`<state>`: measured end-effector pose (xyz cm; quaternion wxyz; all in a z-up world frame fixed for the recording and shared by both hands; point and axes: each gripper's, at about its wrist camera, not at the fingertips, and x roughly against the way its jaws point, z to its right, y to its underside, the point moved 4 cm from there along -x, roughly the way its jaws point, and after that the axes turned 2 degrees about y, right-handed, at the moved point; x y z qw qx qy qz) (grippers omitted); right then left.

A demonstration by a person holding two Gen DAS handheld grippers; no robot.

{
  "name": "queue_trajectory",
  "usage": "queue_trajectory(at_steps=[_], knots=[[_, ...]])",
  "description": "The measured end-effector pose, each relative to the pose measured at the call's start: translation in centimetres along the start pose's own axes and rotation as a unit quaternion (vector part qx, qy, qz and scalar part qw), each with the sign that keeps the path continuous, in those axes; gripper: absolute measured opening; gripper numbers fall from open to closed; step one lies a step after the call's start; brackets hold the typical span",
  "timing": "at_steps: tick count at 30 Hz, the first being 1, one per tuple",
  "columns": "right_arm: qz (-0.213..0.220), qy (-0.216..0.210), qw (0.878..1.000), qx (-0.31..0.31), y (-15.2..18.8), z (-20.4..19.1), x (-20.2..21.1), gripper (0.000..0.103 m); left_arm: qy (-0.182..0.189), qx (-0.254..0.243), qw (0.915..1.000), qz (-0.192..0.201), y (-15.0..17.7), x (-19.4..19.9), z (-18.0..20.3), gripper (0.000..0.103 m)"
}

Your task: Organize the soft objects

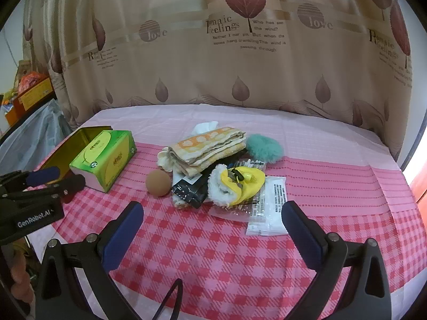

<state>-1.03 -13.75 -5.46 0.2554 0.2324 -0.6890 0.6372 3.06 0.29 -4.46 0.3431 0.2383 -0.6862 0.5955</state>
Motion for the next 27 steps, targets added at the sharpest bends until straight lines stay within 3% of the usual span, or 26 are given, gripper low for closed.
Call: queue_trajectory(at_steps=[27], knots=[[0.001,-0.005,1.0,0.003,-0.05,-0.18,0.15,0.103,-0.016,0.014,0.9997,-0.012,0.31,-0.35,-0.68,0.058]])
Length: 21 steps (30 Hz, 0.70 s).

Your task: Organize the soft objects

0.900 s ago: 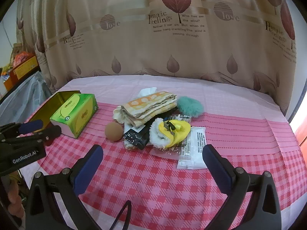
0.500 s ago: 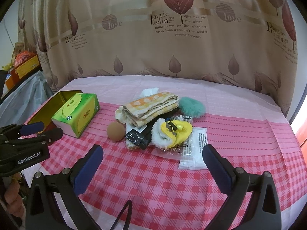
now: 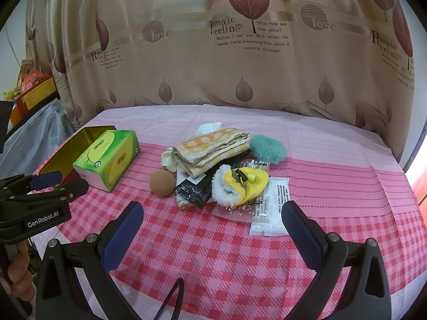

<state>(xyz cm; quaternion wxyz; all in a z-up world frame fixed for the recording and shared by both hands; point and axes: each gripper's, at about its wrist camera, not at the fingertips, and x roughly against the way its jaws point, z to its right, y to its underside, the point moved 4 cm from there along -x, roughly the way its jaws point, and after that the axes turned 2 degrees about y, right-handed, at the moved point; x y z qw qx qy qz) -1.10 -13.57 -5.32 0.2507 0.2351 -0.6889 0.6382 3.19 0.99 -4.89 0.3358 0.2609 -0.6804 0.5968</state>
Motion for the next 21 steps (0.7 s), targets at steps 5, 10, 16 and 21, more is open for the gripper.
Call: queue_trajectory(at_steps=[5,10,16,21], knots=[[0.0,0.001,1.0,0.0,0.03,0.0,-0.02,0.103,0.001,0.0,1.0,0.0,0.06,-0.07,0.03,0.058],[0.0,0.0,1.0,0.001,0.0,-0.02,-0.05,0.103,0.0,-0.001,1.0,0.0,0.09,-0.08,0.04,0.058],[0.0,0.0,1.0,0.0,0.0,-0.1,-0.03,0.103,0.001,0.0,1.0,-0.002,0.17,-0.09,0.06,0.058],[0.001,0.0,1.0,-0.001,0.0,-0.08,-0.01,0.103,0.0,-0.001,1.0,-0.002,0.18,-0.1,0.06,0.058]])
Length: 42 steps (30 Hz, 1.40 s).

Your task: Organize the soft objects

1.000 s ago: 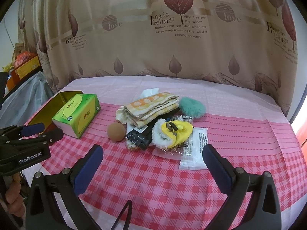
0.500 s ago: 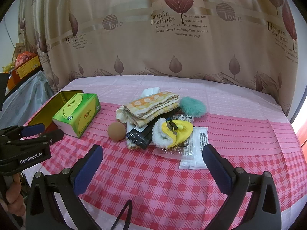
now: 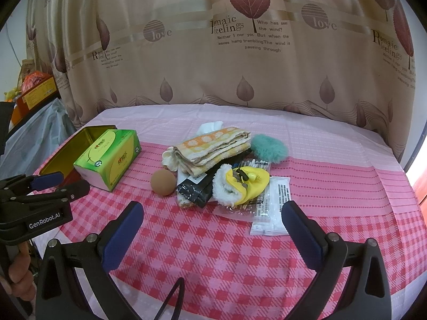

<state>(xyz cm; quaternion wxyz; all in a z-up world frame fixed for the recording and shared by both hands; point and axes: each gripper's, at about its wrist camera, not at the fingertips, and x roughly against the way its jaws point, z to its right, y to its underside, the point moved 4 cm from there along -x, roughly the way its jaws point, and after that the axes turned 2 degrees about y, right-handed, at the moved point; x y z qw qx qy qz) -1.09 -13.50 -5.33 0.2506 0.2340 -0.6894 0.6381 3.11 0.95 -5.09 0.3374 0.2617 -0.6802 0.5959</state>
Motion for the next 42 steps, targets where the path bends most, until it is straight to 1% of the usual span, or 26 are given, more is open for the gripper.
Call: queue_trajectory(at_steps=[27,34,37,39,42], knots=[[-0.003,0.001,1.0,-0.001,0.1,0.2,-0.2,0.103,0.002,0.0,1.0,-0.002,0.1,0.0,-0.1,0.058],[-0.017,0.015,1.0,-0.014,0.9,1.9,-1.4,0.102,0.003,0.001,0.9999,-0.01,0.0,-0.7,-0.5,0.058],[-0.026,0.026,0.999,-0.023,1.2,3.2,-2.1,0.098,0.003,0.0,0.9999,-0.016,0.0,-1.4,-0.6,0.058],[-0.036,0.035,0.998,-0.028,1.6,4.0,-2.8,0.092,0.002,-0.003,0.9998,-0.02,0.1,-1.9,-0.7,0.058],[-0.052,0.047,0.997,-0.036,2.2,5.1,-3.9,0.091,0.002,-0.007,0.9997,-0.024,0.1,-2.5,-0.7,0.058]])
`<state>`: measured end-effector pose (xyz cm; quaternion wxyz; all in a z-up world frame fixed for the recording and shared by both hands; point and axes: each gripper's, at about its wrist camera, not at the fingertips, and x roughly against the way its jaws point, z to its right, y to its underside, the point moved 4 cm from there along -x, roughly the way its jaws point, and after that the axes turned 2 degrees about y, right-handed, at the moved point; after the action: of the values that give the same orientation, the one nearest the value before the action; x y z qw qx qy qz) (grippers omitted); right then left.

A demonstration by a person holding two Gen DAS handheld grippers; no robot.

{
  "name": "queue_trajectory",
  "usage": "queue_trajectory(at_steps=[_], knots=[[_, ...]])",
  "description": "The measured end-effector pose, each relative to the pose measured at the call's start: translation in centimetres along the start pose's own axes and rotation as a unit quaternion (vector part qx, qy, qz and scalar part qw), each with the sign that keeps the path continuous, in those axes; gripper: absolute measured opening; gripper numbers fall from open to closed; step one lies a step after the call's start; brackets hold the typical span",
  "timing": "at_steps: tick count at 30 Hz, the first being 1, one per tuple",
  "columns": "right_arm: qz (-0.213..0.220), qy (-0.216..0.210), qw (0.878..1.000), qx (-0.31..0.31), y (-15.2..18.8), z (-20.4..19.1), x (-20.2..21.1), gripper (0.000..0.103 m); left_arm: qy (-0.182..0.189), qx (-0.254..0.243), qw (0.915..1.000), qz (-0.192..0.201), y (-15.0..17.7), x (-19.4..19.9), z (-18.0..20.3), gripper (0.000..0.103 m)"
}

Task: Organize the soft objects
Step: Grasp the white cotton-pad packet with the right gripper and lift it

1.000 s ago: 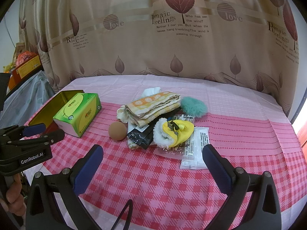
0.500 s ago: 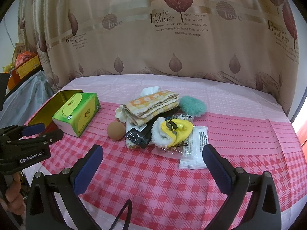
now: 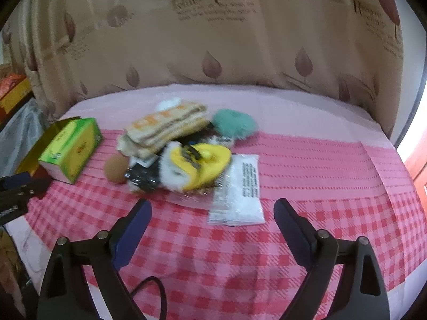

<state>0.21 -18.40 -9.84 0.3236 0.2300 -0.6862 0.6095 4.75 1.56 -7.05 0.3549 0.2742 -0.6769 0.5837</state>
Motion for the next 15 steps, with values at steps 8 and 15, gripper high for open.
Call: queue_trajectory(at_steps=[8,15], knots=[[-0.054,0.014,0.998,-0.018,0.8,2.0,-4.0,0.091,0.002,-0.003,0.9998,-0.02,0.1,-2.0,-0.1,0.058],[-0.081,0.023,0.996,0.005,1.6,2.1,-6.3,0.091,0.0,-0.011,0.9995,-0.03,0.2,-3.2,0.4,0.058]])
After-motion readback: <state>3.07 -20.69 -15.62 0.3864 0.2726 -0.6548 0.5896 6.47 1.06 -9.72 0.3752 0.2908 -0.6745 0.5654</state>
